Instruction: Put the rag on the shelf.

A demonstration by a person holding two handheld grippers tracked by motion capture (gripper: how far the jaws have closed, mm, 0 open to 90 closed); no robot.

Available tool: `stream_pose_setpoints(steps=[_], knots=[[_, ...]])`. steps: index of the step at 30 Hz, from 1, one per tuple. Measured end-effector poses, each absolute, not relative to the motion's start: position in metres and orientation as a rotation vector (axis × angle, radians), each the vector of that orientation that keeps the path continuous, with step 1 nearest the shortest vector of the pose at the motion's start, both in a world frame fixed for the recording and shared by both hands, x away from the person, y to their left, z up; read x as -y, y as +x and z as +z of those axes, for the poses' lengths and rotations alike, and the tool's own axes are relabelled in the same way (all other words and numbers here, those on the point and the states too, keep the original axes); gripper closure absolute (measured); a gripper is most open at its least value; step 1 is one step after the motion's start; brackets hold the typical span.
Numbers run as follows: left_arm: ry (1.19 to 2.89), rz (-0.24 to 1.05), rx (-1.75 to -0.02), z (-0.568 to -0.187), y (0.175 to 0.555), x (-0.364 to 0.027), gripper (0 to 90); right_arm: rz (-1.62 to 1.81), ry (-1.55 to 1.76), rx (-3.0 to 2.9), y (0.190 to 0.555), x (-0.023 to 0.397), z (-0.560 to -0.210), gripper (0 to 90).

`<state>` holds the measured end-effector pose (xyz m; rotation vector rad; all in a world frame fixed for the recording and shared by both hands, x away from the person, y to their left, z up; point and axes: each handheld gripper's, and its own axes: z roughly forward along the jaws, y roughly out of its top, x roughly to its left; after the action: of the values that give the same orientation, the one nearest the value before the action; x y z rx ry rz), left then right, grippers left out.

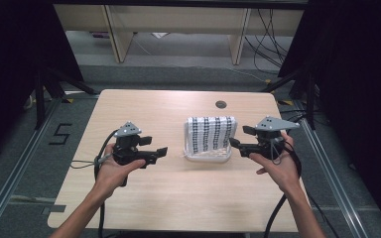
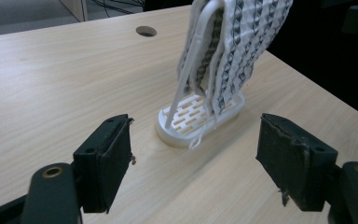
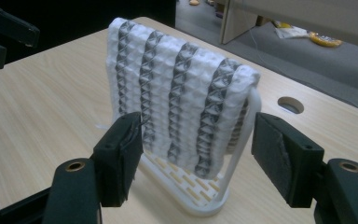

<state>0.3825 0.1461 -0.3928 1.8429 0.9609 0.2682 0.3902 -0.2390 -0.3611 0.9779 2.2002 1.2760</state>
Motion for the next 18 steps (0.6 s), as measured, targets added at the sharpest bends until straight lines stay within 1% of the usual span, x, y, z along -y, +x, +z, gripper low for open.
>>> stream_pose_setpoints(steps=[12,14,16,18], knots=[[1.854,0.266,-0.935,-0.407,0.370,-0.149,24.7,1.241,0.992,-2.255,0.377,0.227,-0.381,33.6],[1.859,0.267,-0.931,-0.410,0.368,-0.150,24.5,1.238,0.937,-2.245,0.378,0.227,-0.385,33.4],[1.873,0.276,-0.934,-0.413,0.366,-0.152,24.2,1.243,0.992,-2.251,0.374,0.225,-0.387,33.1],[1.864,0.277,-0.931,-0.417,0.365,-0.153,24.1,1.233,0.942,-2.252,0.375,0.226,-0.390,32.8]])
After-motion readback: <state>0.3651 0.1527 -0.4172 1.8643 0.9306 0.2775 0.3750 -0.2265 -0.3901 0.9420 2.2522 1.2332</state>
